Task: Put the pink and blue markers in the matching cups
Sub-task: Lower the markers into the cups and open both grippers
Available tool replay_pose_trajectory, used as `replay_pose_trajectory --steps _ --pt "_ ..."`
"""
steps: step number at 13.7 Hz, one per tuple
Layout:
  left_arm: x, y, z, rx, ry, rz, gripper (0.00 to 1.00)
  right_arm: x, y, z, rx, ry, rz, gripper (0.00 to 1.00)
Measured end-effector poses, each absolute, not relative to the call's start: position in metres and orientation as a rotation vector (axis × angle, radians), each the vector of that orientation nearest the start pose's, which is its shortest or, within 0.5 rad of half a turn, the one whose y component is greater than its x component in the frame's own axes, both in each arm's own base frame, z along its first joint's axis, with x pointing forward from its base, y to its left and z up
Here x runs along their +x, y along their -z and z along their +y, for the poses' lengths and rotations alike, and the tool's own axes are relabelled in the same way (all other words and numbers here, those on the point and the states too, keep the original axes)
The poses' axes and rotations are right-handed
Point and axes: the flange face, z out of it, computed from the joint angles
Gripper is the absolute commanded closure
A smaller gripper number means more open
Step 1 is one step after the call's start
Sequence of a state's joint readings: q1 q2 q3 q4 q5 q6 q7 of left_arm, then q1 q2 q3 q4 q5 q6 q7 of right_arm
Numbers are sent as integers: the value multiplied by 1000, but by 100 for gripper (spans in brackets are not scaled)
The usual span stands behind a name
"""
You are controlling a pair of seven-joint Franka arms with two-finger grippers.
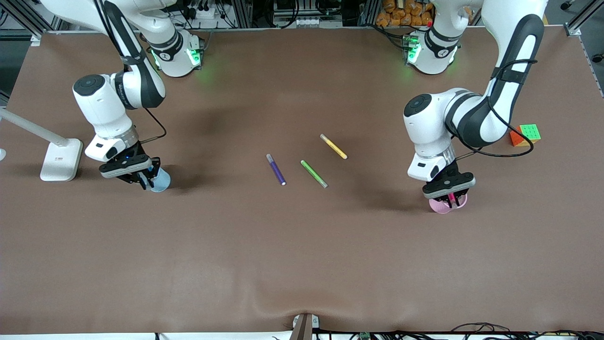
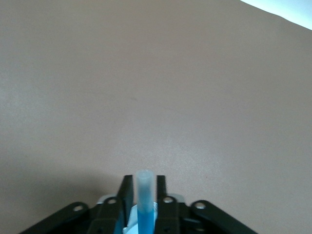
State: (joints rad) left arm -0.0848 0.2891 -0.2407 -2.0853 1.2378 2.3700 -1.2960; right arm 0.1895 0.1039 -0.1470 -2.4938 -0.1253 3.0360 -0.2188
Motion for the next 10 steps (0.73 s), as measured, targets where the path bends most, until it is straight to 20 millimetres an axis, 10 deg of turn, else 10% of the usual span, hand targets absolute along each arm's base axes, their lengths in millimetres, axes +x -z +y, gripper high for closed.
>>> replay_pose_trajectory --steps 4,5,6,10 --pt "562 -294 -173 -2518 767 -69 89 512 -298 30 -3098 717 -596 0" --pt "562 -294 -172 -2517 766 -71 64 515 -301 29 -3100 719 -589 0" --pt "562 -294 -172 -2517 766 -73 5 520 -305 27 -3109 698 -573 0" --pt "563 -295 -170 -2513 766 -80 0 569 -367 18 -3141 452 -328 0"
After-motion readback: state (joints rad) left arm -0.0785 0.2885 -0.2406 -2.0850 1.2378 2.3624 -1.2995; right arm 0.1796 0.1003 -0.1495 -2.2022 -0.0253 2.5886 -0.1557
